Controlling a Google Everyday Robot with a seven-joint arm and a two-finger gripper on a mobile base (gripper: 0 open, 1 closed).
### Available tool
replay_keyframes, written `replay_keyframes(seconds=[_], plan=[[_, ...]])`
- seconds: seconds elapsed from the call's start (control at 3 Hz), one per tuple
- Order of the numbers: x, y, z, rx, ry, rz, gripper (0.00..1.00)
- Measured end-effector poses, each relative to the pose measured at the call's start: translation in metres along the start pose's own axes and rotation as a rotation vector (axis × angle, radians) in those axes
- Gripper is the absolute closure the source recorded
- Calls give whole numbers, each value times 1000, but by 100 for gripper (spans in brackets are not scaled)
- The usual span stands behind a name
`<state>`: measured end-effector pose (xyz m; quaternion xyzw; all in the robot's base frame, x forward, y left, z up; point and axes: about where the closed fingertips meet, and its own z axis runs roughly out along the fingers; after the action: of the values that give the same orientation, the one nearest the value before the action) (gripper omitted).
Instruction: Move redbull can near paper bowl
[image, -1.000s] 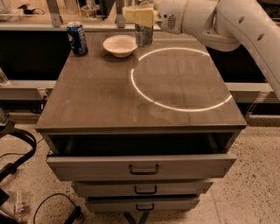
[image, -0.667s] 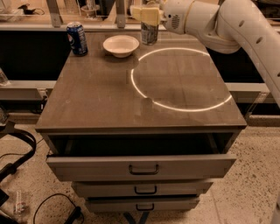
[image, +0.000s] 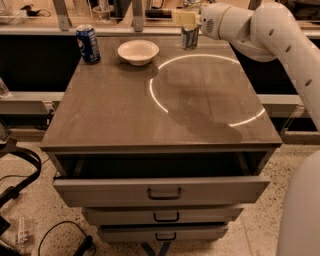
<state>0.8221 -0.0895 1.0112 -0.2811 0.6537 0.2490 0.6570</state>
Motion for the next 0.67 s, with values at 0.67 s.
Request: replay_keyframes(seconds=[0.67], plan=[[51, -54, 4, 157, -21, -16, 100]])
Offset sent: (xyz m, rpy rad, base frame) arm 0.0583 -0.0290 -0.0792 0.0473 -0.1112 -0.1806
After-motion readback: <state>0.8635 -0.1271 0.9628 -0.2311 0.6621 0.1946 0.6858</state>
